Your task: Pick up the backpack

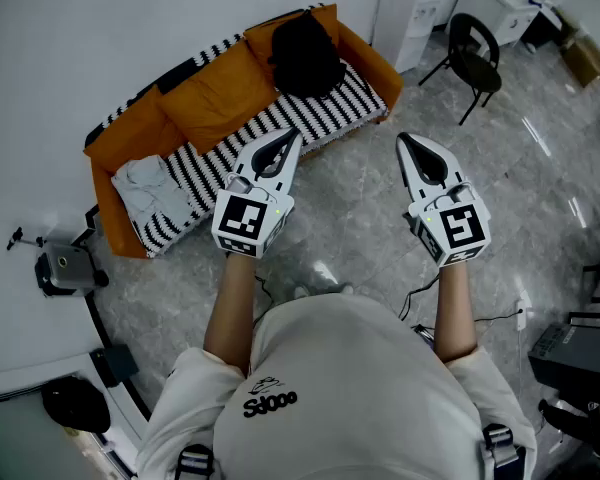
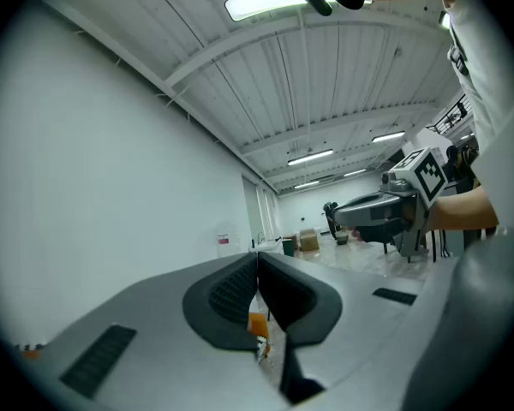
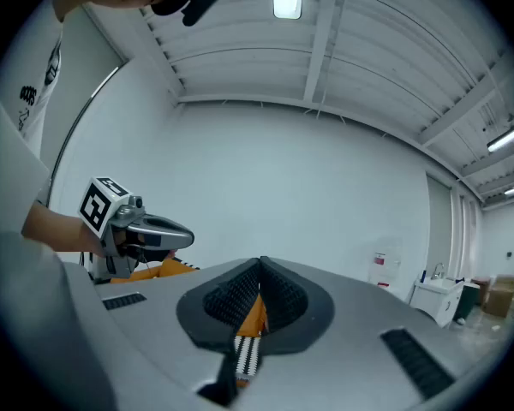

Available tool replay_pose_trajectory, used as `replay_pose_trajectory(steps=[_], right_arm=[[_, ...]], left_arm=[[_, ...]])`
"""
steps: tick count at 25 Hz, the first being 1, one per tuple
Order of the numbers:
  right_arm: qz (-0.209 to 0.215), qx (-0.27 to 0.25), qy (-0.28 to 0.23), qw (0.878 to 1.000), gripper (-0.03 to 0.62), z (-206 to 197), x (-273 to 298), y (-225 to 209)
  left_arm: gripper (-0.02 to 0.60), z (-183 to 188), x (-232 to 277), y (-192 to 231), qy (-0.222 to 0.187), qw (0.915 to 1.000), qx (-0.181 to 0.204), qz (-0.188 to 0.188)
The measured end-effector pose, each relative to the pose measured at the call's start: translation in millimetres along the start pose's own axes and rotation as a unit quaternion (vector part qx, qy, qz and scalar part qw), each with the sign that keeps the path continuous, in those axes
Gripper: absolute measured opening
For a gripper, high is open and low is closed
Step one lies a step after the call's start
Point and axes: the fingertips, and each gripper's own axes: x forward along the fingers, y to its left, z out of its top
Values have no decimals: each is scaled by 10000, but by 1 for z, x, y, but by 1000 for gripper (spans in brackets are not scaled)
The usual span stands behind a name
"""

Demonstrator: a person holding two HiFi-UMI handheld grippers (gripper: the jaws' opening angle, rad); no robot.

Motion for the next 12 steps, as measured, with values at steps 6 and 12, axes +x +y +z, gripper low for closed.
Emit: replay_pose_trajectory(steps=[6,12], right_arm=[[58,21,-29,10000,34,4,5,3],[33,98,22,9999,34,-4,6,-7]], left_arm=[[21,-4,2,-1,-38,9999,-140,-51],[22,-8,9,-3,59,9999,-120,-75]])
